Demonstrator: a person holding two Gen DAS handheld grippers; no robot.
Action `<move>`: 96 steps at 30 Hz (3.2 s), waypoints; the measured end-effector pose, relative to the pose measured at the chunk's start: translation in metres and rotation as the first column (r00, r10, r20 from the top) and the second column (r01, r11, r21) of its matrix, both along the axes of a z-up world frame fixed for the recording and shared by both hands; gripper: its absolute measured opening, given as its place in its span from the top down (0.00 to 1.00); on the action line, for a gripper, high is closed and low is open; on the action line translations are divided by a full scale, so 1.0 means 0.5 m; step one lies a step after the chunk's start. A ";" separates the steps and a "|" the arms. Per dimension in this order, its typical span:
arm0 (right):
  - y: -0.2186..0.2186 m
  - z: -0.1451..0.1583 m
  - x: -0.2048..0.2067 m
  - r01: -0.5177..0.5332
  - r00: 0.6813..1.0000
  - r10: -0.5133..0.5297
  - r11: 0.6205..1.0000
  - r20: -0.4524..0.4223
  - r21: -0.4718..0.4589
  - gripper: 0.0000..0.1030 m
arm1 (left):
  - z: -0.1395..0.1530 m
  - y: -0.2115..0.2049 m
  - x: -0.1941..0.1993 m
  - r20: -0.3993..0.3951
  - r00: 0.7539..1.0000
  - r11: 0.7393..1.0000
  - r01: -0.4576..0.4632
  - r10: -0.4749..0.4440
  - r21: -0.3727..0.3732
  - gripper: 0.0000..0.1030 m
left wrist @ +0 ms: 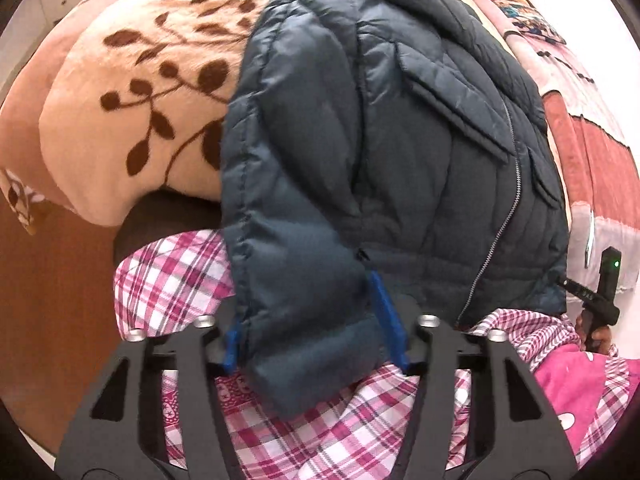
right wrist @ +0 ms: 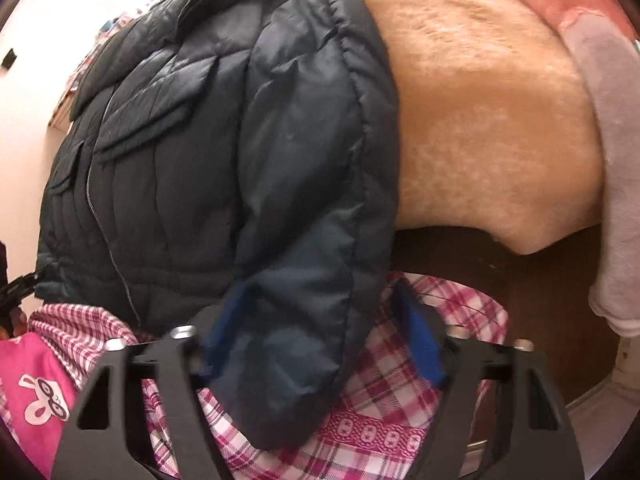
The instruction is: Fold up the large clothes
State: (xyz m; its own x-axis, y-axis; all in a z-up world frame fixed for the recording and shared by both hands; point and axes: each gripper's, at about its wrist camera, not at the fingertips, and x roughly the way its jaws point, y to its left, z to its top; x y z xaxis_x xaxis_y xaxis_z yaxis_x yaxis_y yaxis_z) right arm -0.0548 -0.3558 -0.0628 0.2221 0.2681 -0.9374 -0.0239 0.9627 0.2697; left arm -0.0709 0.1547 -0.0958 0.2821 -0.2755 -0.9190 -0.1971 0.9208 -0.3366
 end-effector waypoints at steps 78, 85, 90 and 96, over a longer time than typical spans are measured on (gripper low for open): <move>-0.008 0.173 0.793 0.198 0.926 -0.281 0.931 0.252 0.308 0.90 | 0.231 0.139 0.705 0.388 0.869 0.951 -0.261 0.306 -0.166 0.91; -0.006 0.080 0.842 0.246 0.935 -0.304 0.926 0.183 0.285 0.90 | 0.142 0.129 0.778 0.323 0.895 0.951 -0.285 0.308 -0.118 0.89; 0.007 0.060 0.850 0.236 0.947 -0.278 0.942 0.161 0.239 0.86 | 0.120 0.125 0.787 0.273 0.900 0.940 -0.319 0.340 -0.122 0.85; 0.001 0.096 0.849 0.216 0.955 -0.260 0.939 0.145 0.267 0.80 | 0.177 0.130 0.780 0.299 0.900 0.947 -0.287 0.317 -0.141 0.62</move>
State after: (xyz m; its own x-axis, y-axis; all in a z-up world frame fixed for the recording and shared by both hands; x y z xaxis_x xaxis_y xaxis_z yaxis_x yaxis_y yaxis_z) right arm 0.3697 -0.3554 -0.0148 0.4623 0.4036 -0.7896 0.1296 0.8501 0.5104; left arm 0.3192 0.2194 -0.0071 0.6341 -0.2089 -0.7445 -0.3317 0.7962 -0.5060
